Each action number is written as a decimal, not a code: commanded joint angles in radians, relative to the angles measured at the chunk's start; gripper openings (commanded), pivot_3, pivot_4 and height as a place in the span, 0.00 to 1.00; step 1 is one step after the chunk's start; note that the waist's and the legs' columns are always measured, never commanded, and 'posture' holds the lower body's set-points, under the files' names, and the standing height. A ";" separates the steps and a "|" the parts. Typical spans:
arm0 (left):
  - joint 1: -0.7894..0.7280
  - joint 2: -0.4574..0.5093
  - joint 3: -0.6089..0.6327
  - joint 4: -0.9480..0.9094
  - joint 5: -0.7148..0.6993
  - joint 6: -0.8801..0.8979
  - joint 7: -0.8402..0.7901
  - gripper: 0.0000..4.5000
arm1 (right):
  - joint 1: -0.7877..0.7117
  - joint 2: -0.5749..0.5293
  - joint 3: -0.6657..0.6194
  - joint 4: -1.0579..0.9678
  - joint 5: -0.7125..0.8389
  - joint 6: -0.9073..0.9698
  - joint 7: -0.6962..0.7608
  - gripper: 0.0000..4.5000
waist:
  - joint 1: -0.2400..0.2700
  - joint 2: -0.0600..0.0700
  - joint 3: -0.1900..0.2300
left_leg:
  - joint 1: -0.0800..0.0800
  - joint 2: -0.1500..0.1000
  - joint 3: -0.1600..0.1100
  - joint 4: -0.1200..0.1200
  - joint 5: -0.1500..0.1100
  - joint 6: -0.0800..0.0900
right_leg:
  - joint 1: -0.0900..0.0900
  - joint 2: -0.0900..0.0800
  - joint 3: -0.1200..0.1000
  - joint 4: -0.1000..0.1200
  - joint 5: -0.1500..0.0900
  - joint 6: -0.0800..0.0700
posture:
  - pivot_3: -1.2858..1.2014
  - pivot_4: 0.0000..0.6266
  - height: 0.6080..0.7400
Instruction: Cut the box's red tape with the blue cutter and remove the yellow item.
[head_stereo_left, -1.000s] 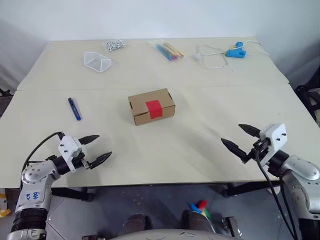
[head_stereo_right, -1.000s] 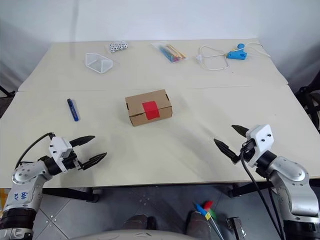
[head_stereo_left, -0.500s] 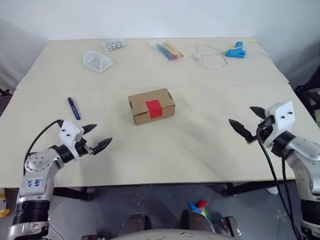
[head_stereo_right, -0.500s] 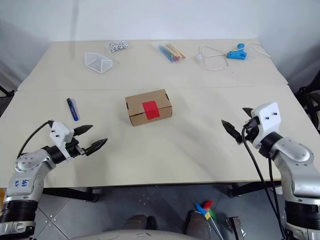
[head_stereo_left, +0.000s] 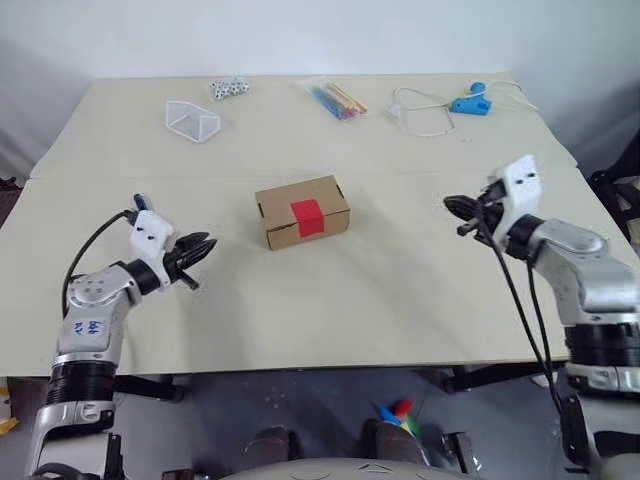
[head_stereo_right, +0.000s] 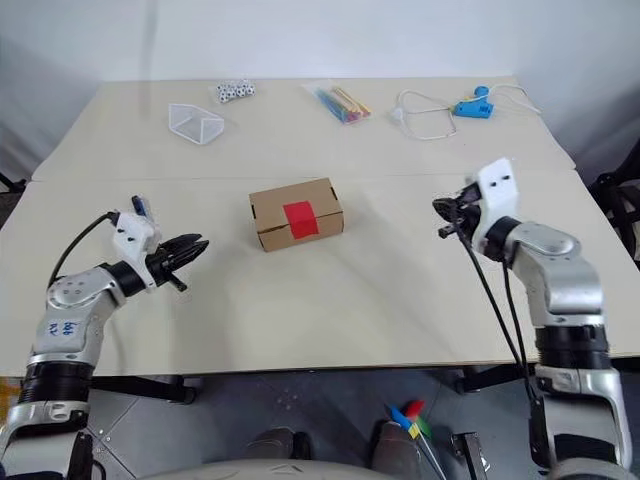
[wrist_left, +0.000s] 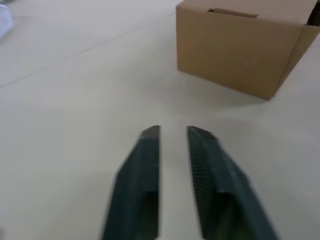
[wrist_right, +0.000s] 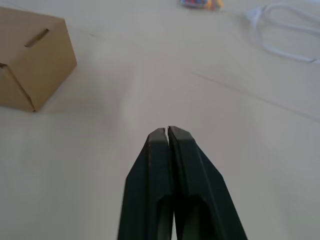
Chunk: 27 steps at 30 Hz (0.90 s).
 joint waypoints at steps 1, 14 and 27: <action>-0.045 -0.009 -0.007 0.038 0.014 -0.024 0.004 0.01 | -0.085 0.019 0.026 0.124 -0.046 -0.041 0.012 0.00 | 0.000 0.000 0.000 | 0.000 0.000 0.000 0.000 0.000 0.000 | 0.000 0.000 0.000 0.000 0.000 0.000 | 0.52 0.24 1.00; -0.209 -0.131 -0.084 0.260 0.034 -0.103 -0.067 0.01 | -0.550 0.367 0.075 0.932 -0.212 -0.377 -0.053 0.00 | -0.047 -0.001 0.001 | -0.001 0.000 -0.002 -0.004 0.001 -0.002 | -0.002 0.002 -0.001 0.004 0.000 0.000 | 0.52 0.24 1.00; -0.130 -0.140 -0.153 0.007 0.011 0.073 -0.168 0.01 | -0.588 0.424 0.109 0.932 -0.280 -0.393 0.133 0.00 | -0.053 -0.001 0.001 | -0.003 -0.001 -0.004 -0.003 0.001 -0.002 | -0.001 0.002 0.000 0.005 0.000 0.000 | 0.52 0.24 1.00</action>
